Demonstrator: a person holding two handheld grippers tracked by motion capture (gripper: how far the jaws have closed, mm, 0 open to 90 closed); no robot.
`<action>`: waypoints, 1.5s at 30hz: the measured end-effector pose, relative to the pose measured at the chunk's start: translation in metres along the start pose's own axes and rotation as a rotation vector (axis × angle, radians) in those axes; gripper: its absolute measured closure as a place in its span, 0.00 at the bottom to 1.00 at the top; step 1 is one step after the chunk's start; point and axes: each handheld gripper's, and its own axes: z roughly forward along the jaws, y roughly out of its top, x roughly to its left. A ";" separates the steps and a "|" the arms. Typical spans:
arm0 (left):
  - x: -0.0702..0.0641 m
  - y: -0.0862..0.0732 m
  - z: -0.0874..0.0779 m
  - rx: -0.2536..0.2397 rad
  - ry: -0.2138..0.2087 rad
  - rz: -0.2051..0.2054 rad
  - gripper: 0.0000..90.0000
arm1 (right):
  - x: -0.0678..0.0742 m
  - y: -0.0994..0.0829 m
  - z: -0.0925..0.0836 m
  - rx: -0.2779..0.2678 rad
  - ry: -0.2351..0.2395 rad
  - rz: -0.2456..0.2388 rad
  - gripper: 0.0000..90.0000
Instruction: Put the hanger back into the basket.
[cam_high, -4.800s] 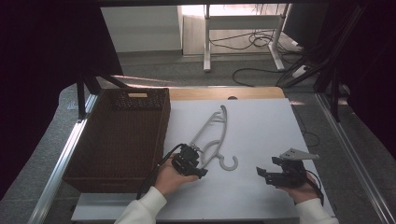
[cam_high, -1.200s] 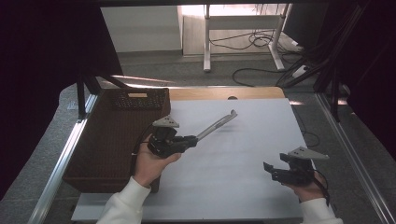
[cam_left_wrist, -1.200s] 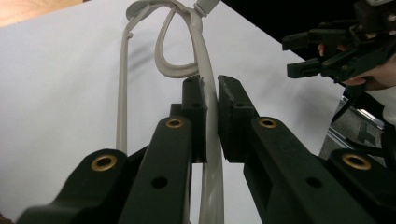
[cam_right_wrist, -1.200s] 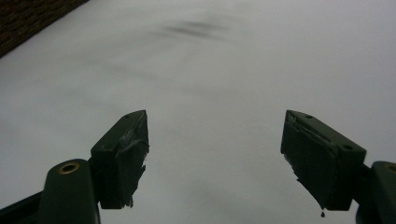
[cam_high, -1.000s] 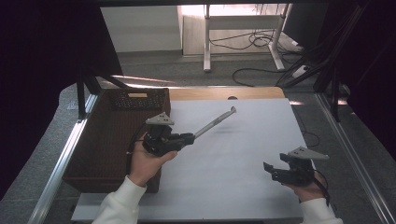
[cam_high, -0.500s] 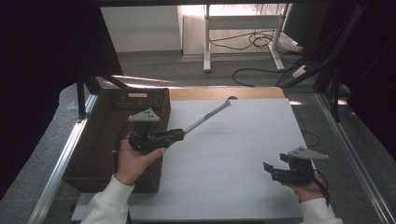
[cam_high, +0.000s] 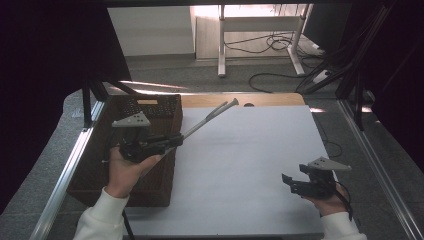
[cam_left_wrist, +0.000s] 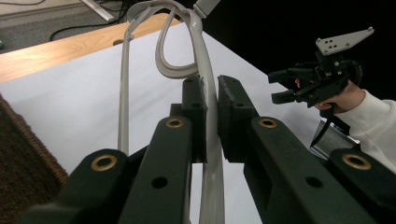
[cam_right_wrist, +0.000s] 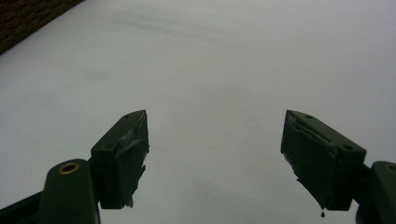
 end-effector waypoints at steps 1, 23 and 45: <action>0.001 0.000 -0.002 -0.004 0.000 -0.001 0.92 | 0.000 0.000 0.000 0.000 0.000 0.000 0.27; 0.025 -0.012 -0.048 -0.069 0.011 -0.015 0.92 | 0.000 0.000 0.001 0.008 -0.006 0.002 0.27; 0.061 -0.038 -0.096 -0.130 0.060 -0.059 0.92 | 0.000 0.001 0.002 0.012 -0.005 -0.003 0.27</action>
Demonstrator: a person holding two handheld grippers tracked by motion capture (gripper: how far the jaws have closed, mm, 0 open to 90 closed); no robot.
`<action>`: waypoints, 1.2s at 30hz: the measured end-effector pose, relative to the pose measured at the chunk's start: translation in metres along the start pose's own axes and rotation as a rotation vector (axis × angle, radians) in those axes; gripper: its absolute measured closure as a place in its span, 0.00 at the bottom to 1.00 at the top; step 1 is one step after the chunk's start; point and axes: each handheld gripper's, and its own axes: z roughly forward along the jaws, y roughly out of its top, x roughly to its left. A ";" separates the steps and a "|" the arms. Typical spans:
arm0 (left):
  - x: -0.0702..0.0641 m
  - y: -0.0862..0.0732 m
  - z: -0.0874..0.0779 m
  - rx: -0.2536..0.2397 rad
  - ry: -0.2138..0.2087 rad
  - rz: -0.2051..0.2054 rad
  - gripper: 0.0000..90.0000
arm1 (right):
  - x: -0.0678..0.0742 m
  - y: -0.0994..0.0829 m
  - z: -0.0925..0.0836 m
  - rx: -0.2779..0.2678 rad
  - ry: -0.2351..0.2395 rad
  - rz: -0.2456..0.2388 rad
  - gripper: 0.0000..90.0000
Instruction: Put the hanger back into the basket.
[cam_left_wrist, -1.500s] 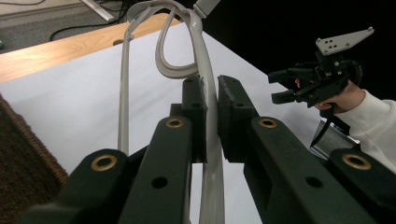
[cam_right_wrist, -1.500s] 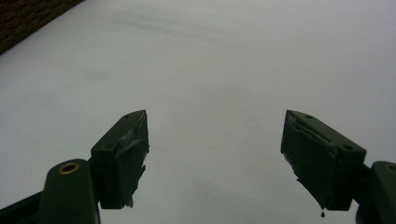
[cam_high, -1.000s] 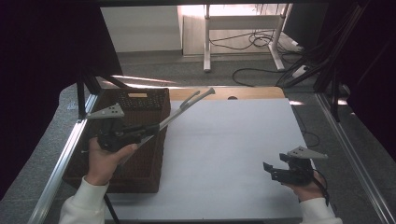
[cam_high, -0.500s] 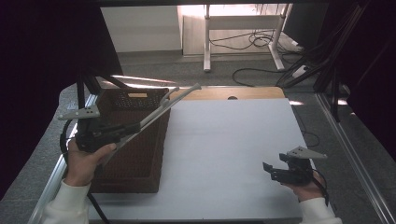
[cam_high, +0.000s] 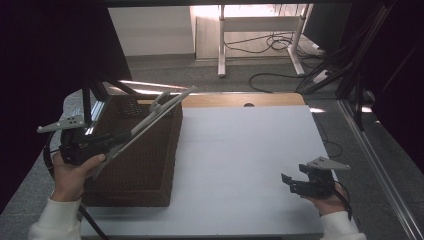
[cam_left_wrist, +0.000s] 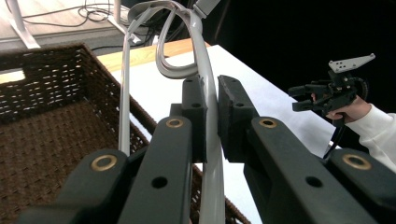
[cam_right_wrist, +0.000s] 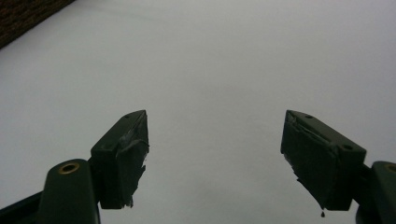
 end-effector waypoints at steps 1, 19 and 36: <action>0.003 -0.001 -0.002 -0.002 0.002 -0.004 0.92 | 0.000 0.000 0.000 0.000 0.001 -0.001 0.27; 0.040 -0.025 -0.018 -0.010 0.032 -0.023 0.91 | 0.000 0.000 0.002 0.008 0.001 -0.005 0.27; 0.063 -0.044 -0.017 0.004 0.042 -0.046 0.91 | 0.000 0.000 0.002 0.011 0.001 -0.006 0.27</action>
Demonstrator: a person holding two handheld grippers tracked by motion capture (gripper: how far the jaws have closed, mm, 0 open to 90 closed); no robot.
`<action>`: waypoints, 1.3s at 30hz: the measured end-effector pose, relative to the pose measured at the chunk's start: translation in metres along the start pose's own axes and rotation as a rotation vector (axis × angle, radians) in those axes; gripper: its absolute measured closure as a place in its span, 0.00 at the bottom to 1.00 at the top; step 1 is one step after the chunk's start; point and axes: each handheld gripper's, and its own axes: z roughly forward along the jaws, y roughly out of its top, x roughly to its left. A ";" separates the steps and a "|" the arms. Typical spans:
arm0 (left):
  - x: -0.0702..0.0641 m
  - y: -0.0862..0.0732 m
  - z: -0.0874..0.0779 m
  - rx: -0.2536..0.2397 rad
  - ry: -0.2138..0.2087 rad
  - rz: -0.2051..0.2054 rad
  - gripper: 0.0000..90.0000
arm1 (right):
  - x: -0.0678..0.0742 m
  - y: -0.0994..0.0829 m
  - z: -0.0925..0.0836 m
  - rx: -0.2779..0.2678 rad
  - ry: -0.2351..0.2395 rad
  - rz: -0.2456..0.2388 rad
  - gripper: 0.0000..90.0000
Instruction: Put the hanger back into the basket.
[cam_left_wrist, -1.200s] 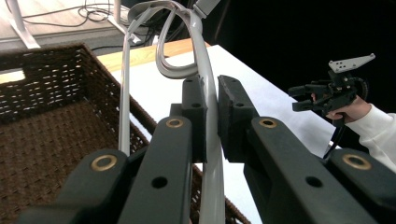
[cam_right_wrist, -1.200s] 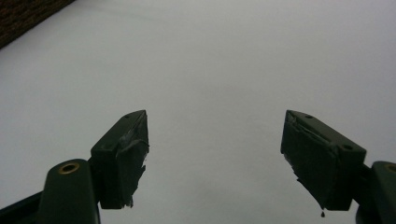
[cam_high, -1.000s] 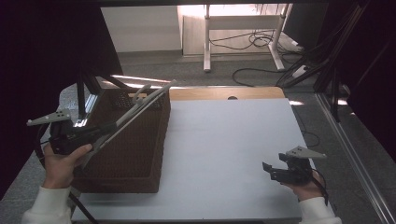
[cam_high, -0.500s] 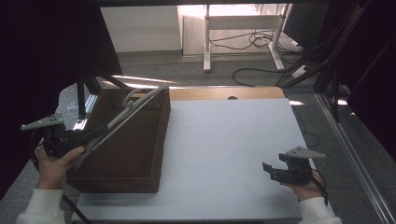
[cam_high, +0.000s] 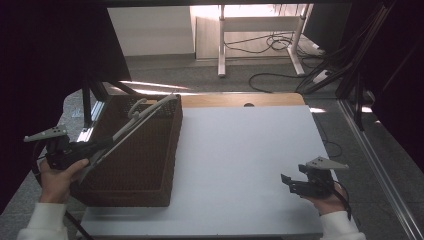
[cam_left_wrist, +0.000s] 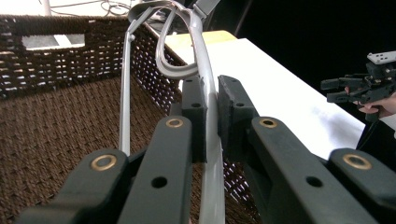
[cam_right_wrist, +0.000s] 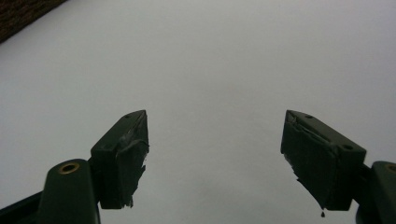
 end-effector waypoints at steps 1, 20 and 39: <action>0.001 -0.001 0.001 -0.001 0.003 -0.001 0.91 | 0.000 0.000 0.000 0.001 -0.001 0.001 0.27; -0.016 -0.006 0.023 0.090 0.106 0.017 0.40 | 0.002 0.000 0.002 0.001 0.025 -0.018 0.26; -0.078 -0.016 0.050 0.107 0.029 0.096 0.35 | 0.006 0.001 -0.003 -0.018 0.028 -0.029 0.26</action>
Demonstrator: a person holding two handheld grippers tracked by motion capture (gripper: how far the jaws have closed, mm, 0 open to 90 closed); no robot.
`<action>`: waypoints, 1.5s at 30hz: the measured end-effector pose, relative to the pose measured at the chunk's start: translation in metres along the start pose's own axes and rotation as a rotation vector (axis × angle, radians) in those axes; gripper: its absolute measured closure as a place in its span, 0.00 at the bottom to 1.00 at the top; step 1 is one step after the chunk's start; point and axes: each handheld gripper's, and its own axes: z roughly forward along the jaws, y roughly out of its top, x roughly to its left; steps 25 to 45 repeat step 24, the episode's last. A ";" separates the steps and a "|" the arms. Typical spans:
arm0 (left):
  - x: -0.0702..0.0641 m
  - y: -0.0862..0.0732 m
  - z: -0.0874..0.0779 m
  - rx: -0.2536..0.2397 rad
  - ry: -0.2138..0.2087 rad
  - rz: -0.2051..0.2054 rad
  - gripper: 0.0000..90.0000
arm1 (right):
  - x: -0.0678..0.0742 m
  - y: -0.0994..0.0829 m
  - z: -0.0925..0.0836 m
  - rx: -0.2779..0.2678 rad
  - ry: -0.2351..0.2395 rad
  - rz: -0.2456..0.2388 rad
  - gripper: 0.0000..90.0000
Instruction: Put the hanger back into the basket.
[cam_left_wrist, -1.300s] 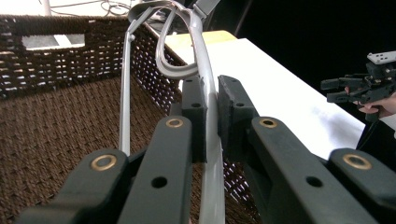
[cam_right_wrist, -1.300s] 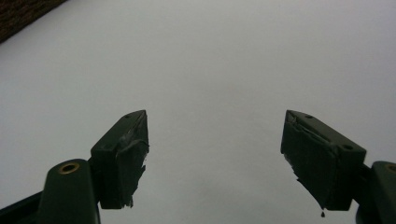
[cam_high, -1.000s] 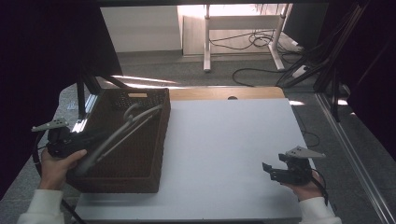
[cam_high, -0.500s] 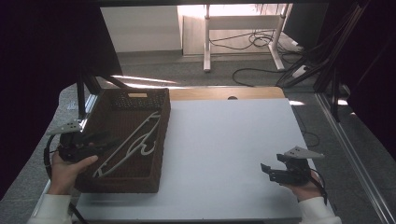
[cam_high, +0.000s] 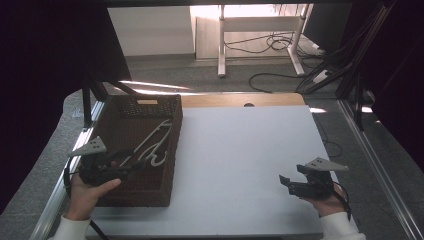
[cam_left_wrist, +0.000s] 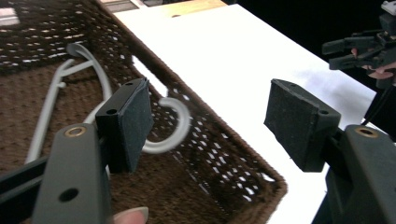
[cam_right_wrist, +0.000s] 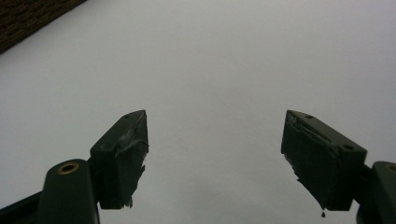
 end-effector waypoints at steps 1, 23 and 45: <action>-0.003 -0.001 0.002 0.006 0.000 0.005 0.34 | 0.000 0.000 0.001 0.002 0.003 -0.003 0.26; -0.025 -0.003 0.024 0.047 0.022 0.042 0.30 | -0.002 0.000 0.001 -0.008 0.017 -0.017 0.25; -0.025 -0.002 0.025 0.044 0.024 0.044 0.29 | -0.003 0.000 0.001 -0.010 0.018 -0.015 0.25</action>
